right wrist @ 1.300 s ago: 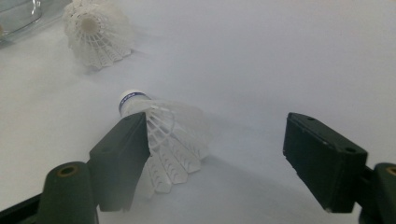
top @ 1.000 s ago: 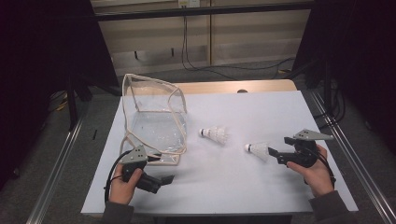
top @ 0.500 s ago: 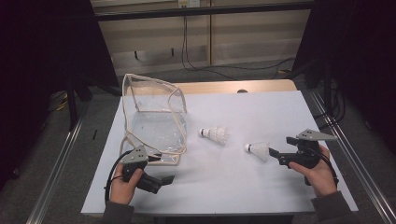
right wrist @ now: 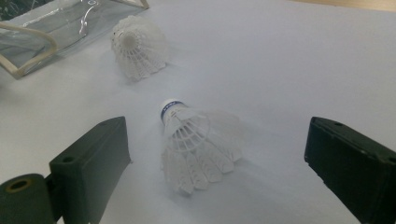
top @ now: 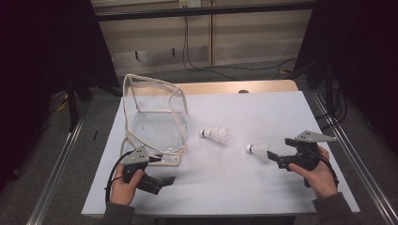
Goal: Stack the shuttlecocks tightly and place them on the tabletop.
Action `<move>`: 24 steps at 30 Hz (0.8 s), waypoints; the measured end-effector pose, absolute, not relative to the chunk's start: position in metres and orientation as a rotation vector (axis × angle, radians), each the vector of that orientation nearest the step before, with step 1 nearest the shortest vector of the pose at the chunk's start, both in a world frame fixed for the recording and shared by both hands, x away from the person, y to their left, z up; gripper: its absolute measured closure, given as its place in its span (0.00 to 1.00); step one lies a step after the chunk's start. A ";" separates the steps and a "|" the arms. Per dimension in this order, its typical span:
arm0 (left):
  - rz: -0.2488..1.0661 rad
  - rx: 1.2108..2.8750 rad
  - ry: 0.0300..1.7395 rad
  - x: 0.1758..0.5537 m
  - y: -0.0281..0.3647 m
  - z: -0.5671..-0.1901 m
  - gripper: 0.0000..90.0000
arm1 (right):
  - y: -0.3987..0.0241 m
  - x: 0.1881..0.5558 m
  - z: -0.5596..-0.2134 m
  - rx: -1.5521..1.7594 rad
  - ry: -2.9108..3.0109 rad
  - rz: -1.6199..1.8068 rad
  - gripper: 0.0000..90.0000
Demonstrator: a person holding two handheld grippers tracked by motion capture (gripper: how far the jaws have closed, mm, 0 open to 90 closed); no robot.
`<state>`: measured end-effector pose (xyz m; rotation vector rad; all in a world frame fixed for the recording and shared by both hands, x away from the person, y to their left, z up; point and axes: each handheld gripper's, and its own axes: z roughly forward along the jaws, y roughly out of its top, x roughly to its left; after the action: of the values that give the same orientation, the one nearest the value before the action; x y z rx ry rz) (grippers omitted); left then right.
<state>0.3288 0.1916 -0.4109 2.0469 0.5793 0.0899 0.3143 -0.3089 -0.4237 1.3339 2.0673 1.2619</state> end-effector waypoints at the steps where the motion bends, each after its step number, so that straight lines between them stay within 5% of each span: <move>1: 0.090 2.047 0.580 0.329 0.192 -0.411 0.03 | -0.308 0.314 -0.424 1.332 2.072 1.261 0.07; 24: 0.097 2.047 0.576 0.328 0.192 -0.411 0.03 | -0.291 0.313 -0.434 1.298 2.153 1.260 0.07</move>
<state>0.3277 0.1917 -0.4106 2.0472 0.5759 0.0967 0.3133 -0.2907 -0.4340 1.2979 2.1529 1.2603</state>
